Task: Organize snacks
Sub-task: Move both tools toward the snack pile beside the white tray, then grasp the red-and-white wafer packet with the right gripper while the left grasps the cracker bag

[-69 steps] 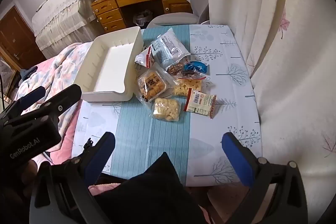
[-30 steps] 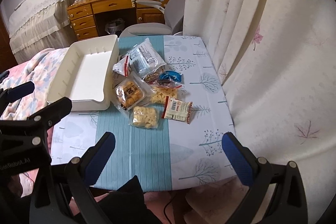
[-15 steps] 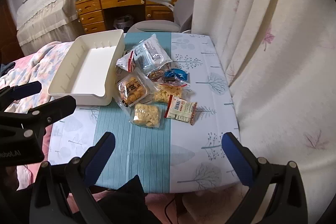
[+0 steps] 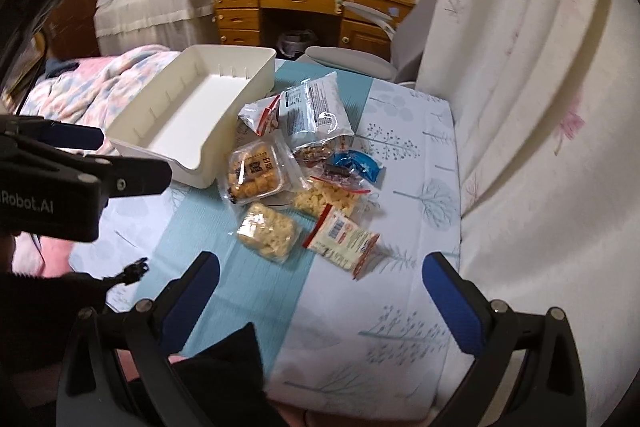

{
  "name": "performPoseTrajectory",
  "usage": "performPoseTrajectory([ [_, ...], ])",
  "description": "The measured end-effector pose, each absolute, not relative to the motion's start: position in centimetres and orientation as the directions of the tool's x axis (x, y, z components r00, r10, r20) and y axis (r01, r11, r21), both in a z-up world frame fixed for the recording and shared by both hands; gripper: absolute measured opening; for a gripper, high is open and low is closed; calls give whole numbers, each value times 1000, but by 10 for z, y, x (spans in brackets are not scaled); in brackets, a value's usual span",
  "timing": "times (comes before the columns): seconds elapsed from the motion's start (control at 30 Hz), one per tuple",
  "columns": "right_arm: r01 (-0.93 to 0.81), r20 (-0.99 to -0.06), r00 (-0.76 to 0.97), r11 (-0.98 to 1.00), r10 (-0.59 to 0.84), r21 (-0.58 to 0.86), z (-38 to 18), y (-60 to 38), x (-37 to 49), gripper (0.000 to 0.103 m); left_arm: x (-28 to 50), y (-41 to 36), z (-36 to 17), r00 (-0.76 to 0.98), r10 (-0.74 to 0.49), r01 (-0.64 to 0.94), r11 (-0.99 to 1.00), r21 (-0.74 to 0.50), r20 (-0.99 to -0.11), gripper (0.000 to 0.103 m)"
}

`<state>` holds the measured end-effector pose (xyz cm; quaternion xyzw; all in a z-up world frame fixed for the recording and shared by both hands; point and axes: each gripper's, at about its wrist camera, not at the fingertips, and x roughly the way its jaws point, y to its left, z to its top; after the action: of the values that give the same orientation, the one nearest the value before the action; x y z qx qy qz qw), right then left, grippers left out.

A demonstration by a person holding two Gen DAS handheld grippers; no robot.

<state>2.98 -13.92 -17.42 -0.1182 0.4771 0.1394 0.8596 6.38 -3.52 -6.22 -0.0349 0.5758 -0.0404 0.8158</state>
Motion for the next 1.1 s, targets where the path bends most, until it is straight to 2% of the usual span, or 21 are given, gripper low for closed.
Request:
performPoseTrajectory([
  [0.4,-530,-831,537,824,143,-200,-231,-156,56,102,100,-70,-139,125,-27,-71,997,-36,-992,102],
  [0.6,-602,-830,538,756,148,-256,-267,-159,66,102,124,-86,-181,113,47,-87,996,37,-993,102],
  [0.77,-677,-835,530,667,146,-313,-304,-158,71,96,147,-92,-217,57,63,-83,995,58,-996,101],
  [1.1,-742,-844,507,588,176,-323,-354,-155,81,86,165,-99,-268,-15,49,-99,994,50,-999,101],
])
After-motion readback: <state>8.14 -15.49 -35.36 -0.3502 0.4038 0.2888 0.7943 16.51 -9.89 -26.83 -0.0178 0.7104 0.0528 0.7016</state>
